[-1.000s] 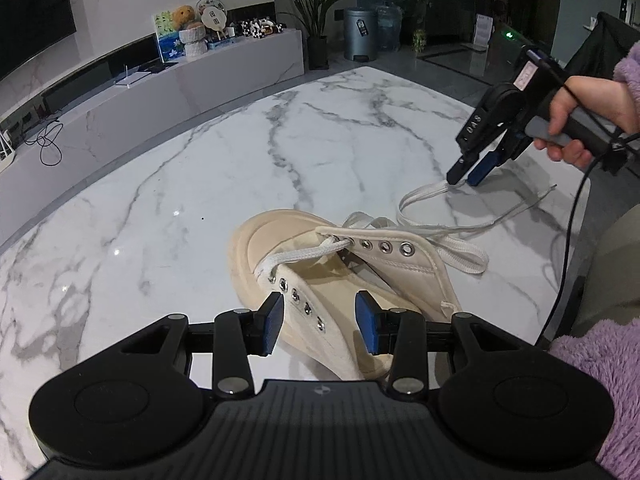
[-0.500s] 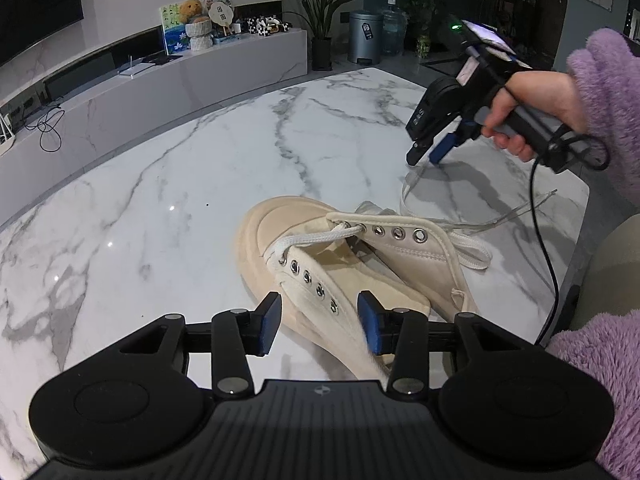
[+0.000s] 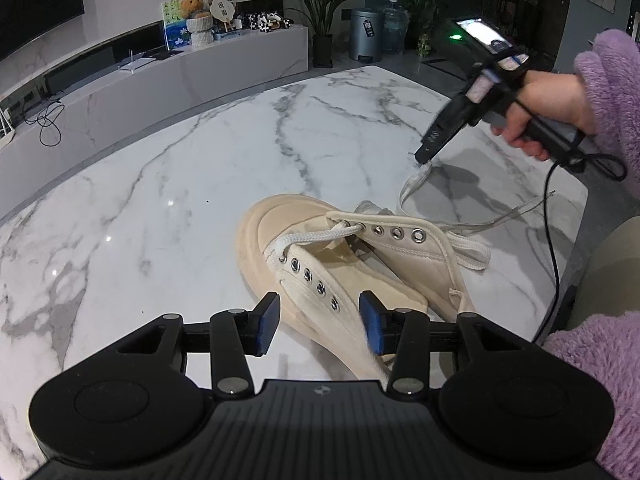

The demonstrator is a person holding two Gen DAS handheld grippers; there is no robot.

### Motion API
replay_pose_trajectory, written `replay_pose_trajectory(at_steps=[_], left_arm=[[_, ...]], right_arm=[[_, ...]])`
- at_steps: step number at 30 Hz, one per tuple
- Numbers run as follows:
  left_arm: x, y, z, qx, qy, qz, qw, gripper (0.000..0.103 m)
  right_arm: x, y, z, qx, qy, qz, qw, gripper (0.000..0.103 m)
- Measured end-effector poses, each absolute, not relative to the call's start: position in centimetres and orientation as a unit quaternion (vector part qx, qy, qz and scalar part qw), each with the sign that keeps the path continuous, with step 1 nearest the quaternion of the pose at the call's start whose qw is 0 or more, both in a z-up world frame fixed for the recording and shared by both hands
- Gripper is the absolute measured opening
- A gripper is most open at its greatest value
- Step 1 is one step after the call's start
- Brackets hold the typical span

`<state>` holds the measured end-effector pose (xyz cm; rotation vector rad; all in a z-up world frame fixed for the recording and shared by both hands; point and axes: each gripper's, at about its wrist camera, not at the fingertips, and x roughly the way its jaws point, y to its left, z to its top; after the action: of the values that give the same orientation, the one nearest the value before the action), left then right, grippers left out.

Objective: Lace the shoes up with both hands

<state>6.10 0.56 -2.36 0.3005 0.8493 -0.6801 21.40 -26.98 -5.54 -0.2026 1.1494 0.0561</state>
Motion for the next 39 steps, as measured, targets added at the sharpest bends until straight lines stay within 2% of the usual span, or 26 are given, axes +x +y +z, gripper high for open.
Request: replay_pose_trajectory(at_steps=[5, 9, 12, 22, 39], left_arm=[[6.4, 0.6, -2.3, 0.126, 0.416, -0.325, 0.84, 0.041], [6.7, 0.1, -2.2, 0.124, 0.421, -0.321, 0.839, 0.027], [6.8, -0.4, -2.3, 0.131, 0.43, -0.32, 0.834, 0.02], [5.9, -1.4, -2.0, 0.157, 0.441, -0.287, 0.836, 0.019], [4.4, -0.4, -0.3, 0.125, 0.437, -0.253, 0.854, 0.02]], right_arm=[[19.0, -27.5, -2.5, -0.211, 0.507, 0.067, 0.833, 0.004], [17.4, -30.0, 1.3, -0.252, 0.468, 0.048, 0.846, 0.004], [16.2, -32.4, 3.9, -0.256, 0.449, 0.029, 0.856, 0.004], [11.0, -38.6, 10.0, -0.228, 0.396, -0.022, 0.889, 0.004], [3.2, -42.9, 13.6, -0.215, 0.357, -0.089, 0.905, 0.003]])
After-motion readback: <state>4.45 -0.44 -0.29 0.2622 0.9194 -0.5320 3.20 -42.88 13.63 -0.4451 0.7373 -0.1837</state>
